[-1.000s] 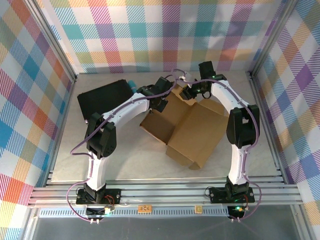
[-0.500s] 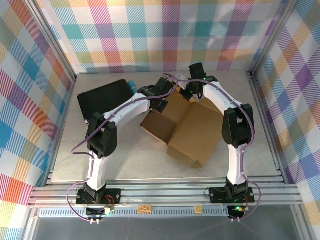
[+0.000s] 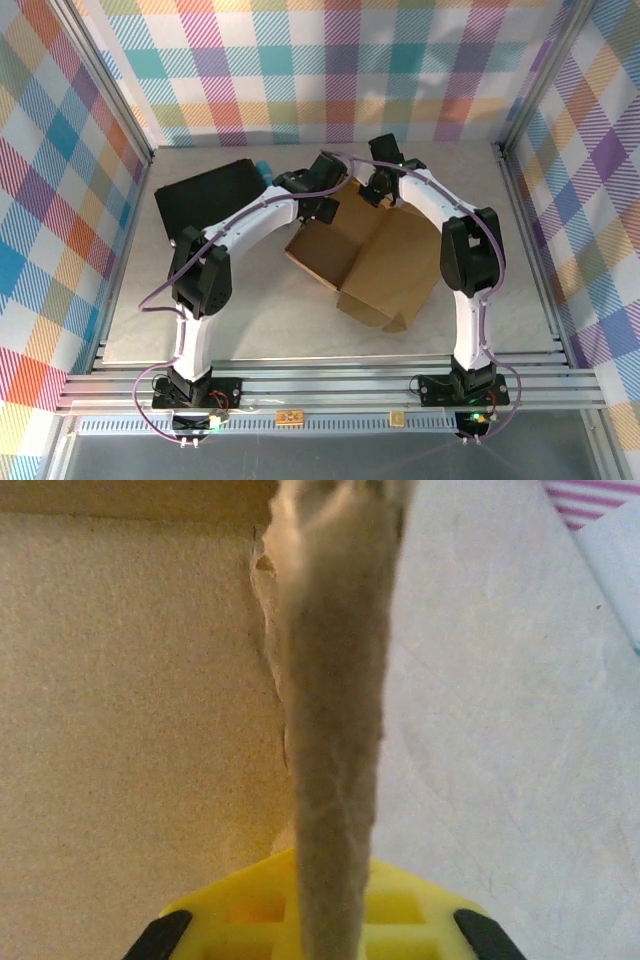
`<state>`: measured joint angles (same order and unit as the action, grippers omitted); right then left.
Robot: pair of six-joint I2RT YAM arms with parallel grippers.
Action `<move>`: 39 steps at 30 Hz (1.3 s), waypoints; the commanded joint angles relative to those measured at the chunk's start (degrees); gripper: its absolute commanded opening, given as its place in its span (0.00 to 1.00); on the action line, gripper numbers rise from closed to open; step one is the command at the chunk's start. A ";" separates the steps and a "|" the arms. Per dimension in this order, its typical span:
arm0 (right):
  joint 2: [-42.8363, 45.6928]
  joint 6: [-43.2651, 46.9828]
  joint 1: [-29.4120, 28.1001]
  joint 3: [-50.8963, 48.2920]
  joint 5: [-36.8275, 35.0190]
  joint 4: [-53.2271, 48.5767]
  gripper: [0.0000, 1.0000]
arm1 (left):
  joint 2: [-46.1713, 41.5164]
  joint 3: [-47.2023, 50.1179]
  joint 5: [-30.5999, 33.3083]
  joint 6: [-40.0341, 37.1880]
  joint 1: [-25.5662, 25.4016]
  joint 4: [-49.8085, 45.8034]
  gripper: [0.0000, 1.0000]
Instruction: Fold the paper box
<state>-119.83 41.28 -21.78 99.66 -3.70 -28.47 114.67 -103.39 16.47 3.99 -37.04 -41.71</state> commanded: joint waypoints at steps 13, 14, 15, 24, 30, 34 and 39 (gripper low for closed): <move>9.08 7.64 -4.18 -11.91 -8.34 12.14 0.00 | -6.30 -10.38 -29.49 72.98 12.21 -10.07 0.46; 9.92 8.18 -4.53 -13.08 -8.99 13.67 0.00 | -5.12 -11.56 -31.12 76.24 11.94 -11.06 0.46; 10.57 8.70 -4.82 -13.85 -9.29 14.87 0.00 | -4.30 -12.85 -31.54 78.10 11.59 -11.82 0.46; 11.55 11.74 -6.34 -14.60 -12.91 17.43 0.00 | -5.91 -14.36 -29.17 81.02 10.39 -16.19 0.49; 10.52 8.45 -5.63 -12.71 -14.20 13.33 0.00 | -15.18 -5.73 -19.74 61.36 9.15 -32.22 0.53; 9.49 6.56 -5.38 -12.08 -15.74 11.84 0.00 | -29.68 19.68 -20.50 67.09 2.84 -22.18 0.58; 8.75 4.15 -5.38 -10.98 -15.54 9.46 0.00 | -32.24 32.24 -21.75 75.97 -4.09 -7.34 0.65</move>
<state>-110.02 47.48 -27.33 86.61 -17.85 -17.52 80.34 -74.00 -5.58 75.46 -39.86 -58.70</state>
